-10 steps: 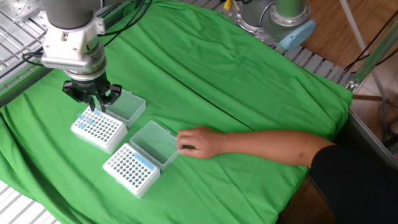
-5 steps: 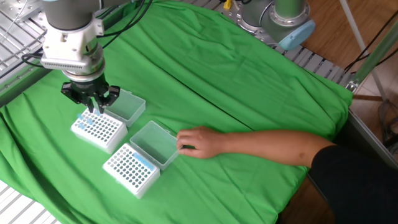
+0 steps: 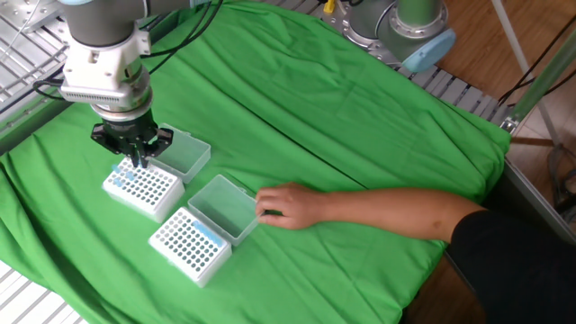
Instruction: Insert a medium pipette tip into the holder for medium pipette tips
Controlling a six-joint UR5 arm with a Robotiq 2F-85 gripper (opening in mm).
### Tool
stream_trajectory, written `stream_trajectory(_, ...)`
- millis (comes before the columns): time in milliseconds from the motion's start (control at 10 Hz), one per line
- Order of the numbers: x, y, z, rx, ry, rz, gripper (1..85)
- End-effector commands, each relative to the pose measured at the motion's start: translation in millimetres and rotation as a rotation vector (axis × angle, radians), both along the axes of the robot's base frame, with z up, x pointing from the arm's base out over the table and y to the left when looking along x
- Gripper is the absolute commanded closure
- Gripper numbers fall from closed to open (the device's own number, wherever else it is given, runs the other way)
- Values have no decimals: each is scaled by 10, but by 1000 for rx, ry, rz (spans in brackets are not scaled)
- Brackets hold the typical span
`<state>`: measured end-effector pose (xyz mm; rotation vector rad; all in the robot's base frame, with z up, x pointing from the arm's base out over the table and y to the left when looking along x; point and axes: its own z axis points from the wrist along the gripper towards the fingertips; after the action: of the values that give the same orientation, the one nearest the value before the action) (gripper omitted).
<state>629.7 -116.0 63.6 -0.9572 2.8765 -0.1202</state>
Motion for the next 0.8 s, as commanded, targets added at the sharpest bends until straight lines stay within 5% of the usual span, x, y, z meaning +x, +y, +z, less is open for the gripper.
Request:
stream_trajectory(0,8,2,22,10,-8,-26,740)
stream_trajectory(700,-10,42,310,-11,29,-37,753)
